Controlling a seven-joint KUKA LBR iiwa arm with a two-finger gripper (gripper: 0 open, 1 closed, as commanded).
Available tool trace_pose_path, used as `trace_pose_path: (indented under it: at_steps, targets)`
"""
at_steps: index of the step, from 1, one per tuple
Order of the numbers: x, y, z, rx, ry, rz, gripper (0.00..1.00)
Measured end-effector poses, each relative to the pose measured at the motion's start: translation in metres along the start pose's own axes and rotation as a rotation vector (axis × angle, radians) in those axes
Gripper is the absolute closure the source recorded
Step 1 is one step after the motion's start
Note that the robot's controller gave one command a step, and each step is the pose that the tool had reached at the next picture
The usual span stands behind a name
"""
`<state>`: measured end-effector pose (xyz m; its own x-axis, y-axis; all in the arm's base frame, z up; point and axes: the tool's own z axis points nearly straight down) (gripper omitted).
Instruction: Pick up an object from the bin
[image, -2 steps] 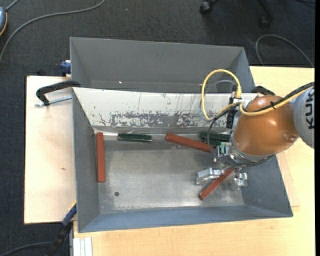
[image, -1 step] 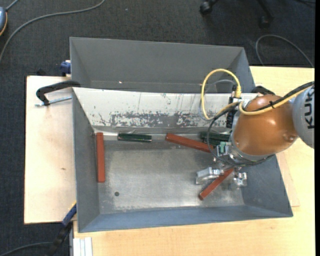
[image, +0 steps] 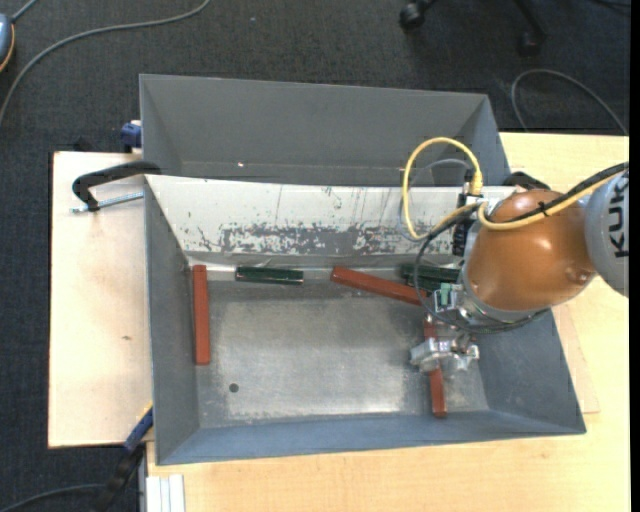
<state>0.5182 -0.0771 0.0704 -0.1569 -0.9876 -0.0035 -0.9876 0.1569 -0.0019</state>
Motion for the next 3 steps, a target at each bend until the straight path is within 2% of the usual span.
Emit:
trace_pose_path:
  at_steps: [1,2,3]
  targets:
    - [-0.001,-0.002,-0.024,0.005,0.001,0.003,1.0]
    - [-0.003,-0.004,-0.109,0.01,0.001,0.007,1.0]
    - [-0.004,-0.005,-0.116,0.004,0.001,0.012,1.0]
